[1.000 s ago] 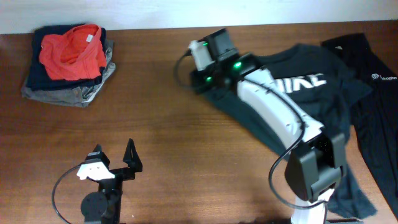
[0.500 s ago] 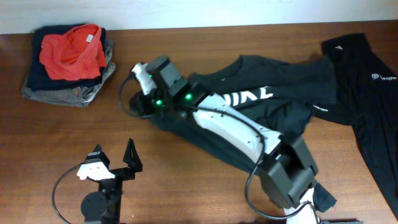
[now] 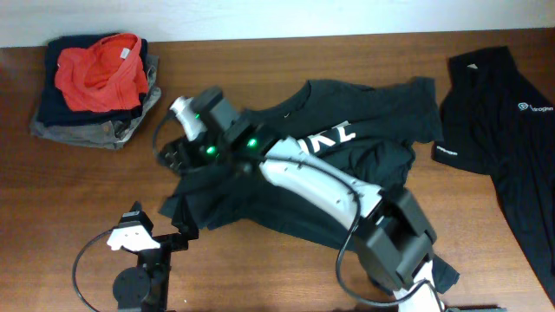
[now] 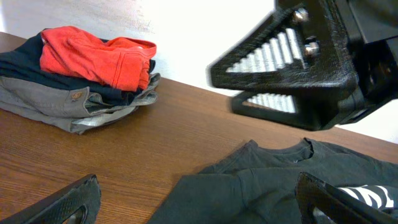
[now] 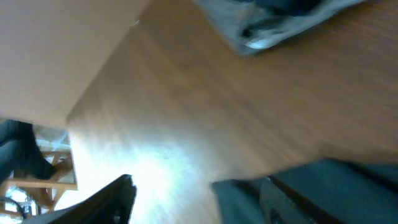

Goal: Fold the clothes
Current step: 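Drag the green NIKE T-shirt leftward to the table center with right gripper, then release the T-shirt and lift the right gripper away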

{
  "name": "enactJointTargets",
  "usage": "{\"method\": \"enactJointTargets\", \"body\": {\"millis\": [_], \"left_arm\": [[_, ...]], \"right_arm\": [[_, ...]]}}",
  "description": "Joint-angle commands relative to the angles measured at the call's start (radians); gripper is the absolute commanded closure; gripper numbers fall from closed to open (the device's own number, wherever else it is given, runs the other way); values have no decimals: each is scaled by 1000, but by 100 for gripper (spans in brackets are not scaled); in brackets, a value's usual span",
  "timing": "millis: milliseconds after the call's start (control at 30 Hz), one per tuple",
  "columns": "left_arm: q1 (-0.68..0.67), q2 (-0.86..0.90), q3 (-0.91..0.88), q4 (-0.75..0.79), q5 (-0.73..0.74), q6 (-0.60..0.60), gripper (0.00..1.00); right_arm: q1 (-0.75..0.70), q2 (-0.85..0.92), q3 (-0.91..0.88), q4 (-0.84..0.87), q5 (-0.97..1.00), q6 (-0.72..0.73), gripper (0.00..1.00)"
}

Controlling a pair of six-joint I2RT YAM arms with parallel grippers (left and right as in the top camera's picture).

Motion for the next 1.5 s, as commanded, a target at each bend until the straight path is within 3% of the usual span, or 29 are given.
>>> {"method": "enactJointTargets", "body": {"millis": [0, 133, 300, 433, 667, 933, 1233, 1467], "left_arm": [[5, -7, -6, -1, -4, 13, 1], [5, -7, -6, -1, -4, 13, 1], [5, -7, -6, -1, -4, 13, 1], [5, -7, -6, -1, -4, 13, 0], [5, -7, -6, -1, -4, 13, 1], [5, -7, -6, -1, -4, 13, 1], [5, -7, -6, -1, -4, 13, 1], [5, -7, -6, -1, -3, 13, 1]], "right_arm": [[-97, -19, 84, -76, 10, -3, 25], [-187, -44, 203, -314, 95, -98, 16], [-255, -87, 394, -690, 483, -158, 0], [-276, -132, 505, -893, 686, -150, 1], [-325, -253, 534, -1040, 726, -48, 1], [-374, -397, 534, -1333, 777, 150, 1], [-373, -553, 376, -1336, 573, 151, 1], [-373, -795, 57, -1335, 698, 425, 1]]}}
